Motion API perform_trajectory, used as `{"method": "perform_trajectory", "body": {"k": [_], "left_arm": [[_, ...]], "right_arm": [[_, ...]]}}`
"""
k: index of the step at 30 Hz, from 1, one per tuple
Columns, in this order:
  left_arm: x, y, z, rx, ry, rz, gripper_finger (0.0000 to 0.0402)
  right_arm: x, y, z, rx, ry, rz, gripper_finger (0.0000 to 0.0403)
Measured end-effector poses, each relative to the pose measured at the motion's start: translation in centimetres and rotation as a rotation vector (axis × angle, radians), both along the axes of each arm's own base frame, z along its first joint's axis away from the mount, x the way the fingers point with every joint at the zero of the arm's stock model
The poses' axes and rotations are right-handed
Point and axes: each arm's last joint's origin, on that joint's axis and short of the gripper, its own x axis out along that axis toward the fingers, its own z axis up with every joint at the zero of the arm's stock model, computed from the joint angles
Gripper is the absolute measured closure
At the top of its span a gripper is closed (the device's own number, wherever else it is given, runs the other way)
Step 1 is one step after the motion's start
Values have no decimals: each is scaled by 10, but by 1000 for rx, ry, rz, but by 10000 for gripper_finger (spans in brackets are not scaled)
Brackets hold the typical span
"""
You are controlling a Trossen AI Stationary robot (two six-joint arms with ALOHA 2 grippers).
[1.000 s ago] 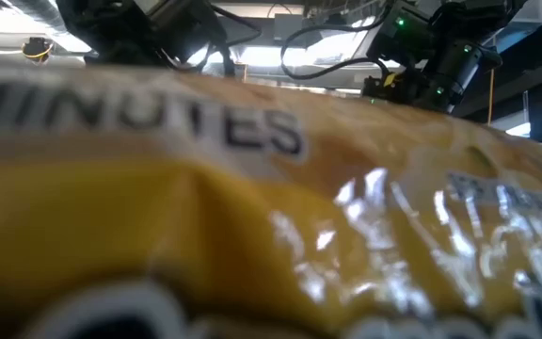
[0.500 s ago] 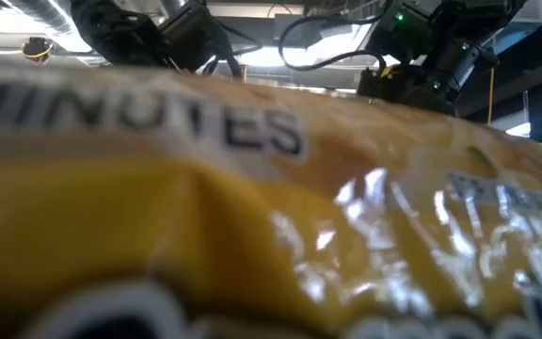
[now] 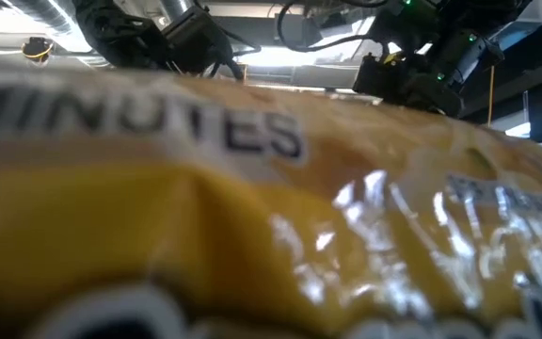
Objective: Sort Maruchan noodles
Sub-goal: Adjust the white middle bin, then put the yellow noodle pack into the white middle bin
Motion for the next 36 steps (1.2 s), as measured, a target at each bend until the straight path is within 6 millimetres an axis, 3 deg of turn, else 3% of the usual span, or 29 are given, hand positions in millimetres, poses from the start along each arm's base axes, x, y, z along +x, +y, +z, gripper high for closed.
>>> {"method": "perform_trajectory", "body": {"k": [5,12,17,24,28,36], "left_arm": [[-7,-23,16,-105,-21,-111,186],[-18,-85,37,-255,-76,-442,186],[-28,-123,34,-274,-57,-577,186],[-38,-155,35,-285,-88,-661,186],[-44,-169,37,-284,-122,-681,186],[-47,-190,29,-289,-145,-729,186]], "right_arm": [[-5,20,20,43,72,12,159],[-7,77,37,126,-29,117,159],[0,111,34,144,-144,164,159],[10,144,20,214,-235,202,159],[18,152,11,283,-262,174,146],[22,160,-3,327,-253,147,73]]}}
